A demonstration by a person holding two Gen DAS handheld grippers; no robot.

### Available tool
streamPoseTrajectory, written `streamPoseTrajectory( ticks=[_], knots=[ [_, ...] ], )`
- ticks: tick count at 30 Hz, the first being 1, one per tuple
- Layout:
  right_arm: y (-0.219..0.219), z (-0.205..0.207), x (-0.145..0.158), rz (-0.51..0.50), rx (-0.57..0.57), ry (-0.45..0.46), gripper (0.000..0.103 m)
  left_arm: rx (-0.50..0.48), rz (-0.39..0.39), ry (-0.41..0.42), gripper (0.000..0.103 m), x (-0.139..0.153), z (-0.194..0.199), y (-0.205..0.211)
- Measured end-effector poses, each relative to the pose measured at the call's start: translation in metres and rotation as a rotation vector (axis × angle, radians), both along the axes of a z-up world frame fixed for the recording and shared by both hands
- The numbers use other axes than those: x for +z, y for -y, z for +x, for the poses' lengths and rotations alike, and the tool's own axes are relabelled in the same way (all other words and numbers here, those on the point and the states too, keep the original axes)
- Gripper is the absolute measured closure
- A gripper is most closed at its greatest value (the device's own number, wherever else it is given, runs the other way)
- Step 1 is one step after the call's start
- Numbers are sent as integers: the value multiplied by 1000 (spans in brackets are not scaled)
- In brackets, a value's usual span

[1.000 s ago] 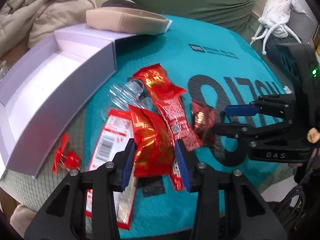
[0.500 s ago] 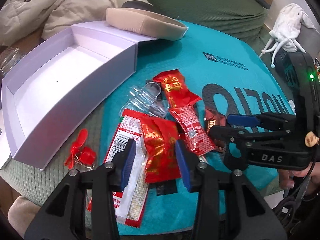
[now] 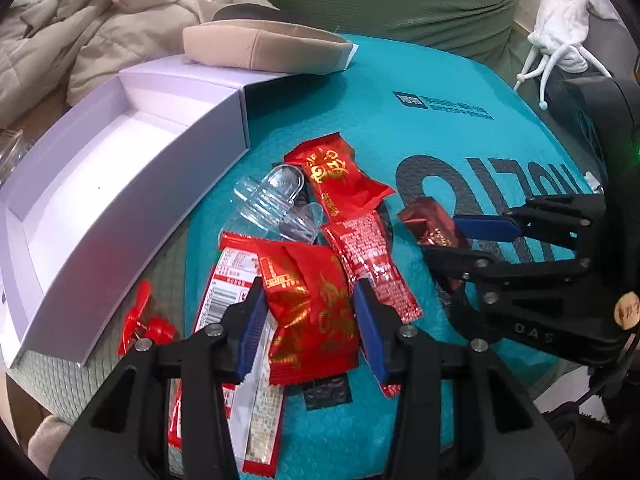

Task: Organize objects
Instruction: 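Grasp the dark red square packet with the right tool while the left tool holds its packet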

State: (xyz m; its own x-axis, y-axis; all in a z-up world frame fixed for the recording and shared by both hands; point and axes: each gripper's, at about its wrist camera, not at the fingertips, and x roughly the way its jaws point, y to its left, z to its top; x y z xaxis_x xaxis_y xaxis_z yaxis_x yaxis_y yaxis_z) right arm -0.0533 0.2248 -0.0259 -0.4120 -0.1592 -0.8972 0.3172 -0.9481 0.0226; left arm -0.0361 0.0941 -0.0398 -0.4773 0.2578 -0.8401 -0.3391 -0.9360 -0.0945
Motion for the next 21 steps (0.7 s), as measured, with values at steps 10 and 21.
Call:
streamPoseTrajectory(
  ticks=[10,21],
  knots=[
    [-25,-1,7,-66,-50,11,69,28,113,62,77,4,1,14],
    [-25,5,14,-91,-32,-2,69,4,98,67,80,12,12,9]
  ],
)
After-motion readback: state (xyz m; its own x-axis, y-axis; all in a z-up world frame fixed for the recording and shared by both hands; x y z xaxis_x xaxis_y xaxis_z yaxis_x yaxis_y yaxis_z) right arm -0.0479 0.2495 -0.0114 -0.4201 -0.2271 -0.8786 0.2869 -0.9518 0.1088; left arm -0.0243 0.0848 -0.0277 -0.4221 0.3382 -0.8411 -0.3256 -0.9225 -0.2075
